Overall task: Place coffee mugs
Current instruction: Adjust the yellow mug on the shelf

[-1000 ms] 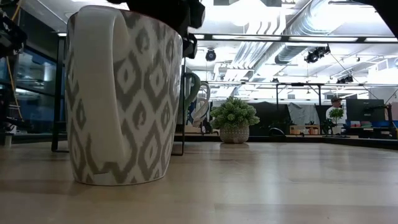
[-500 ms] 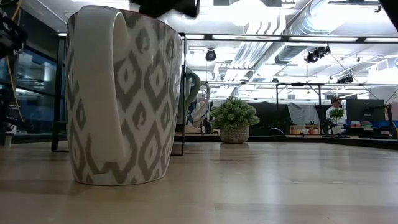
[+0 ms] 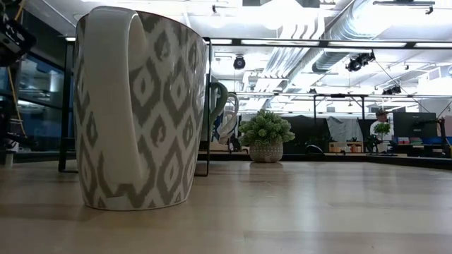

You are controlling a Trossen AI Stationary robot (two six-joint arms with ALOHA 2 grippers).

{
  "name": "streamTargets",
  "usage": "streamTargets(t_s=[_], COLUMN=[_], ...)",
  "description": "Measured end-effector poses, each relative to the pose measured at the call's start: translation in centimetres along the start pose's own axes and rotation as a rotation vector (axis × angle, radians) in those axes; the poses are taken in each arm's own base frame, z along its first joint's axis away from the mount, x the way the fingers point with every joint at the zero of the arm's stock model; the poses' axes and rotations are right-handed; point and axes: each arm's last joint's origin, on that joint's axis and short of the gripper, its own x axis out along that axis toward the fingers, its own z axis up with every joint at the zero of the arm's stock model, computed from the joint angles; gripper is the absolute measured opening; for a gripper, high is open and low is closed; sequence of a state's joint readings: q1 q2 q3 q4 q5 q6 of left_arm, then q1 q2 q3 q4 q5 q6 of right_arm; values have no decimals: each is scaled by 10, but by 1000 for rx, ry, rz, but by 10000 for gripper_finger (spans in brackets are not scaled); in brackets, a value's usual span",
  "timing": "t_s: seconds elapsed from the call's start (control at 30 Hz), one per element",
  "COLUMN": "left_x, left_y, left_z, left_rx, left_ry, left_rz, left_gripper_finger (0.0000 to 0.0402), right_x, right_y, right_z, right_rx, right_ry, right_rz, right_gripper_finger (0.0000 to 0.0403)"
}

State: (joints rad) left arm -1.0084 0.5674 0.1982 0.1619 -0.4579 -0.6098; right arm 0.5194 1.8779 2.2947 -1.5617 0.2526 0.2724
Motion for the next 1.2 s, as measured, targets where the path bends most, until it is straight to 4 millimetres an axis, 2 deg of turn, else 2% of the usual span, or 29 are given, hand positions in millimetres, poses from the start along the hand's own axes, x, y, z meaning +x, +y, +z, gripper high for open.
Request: streamTargets(t_s=[0.07, 0.13, 0.27, 0.43, 0.67, 0.8, 1.0, 1.2], left_x=[0, 0, 0, 0, 0, 0, 0, 0], left_y=[0, 0, 0, 0, 0, 0, 0, 0], left_z=[0, 0, 2, 3, 3, 3, 3, 4], left_rx=[-6, -8, -16, -28, -29, -30, -30, -12], left_ry=[-5, -12, -30, -51, -57, -57, -58, -69], left_rz=[7, 16, 11, 26, 33, 33, 34, 51], left_gripper_finger=[106, 106, 106, 106, 106, 106, 106, 106], right_x=[-16, -22, -14, 18, 69, 91, 125, 141], right_y=[8, 15, 24, 24, -7, -23, -41, -52], right_z=[-18, -40, -88, -137, -199, -227, -257, -265], right_rx=[-20, 5, 60, 34, 57, 73, 106, 74], right_ry=[-22, -27, -72, -239, -451, -615, -822, -948], right_rz=[-1, -59, -102, 12, 140, 225, 279, 400], right_gripper_finger=[99, 99, 99, 96, 66, 58, 58, 58])
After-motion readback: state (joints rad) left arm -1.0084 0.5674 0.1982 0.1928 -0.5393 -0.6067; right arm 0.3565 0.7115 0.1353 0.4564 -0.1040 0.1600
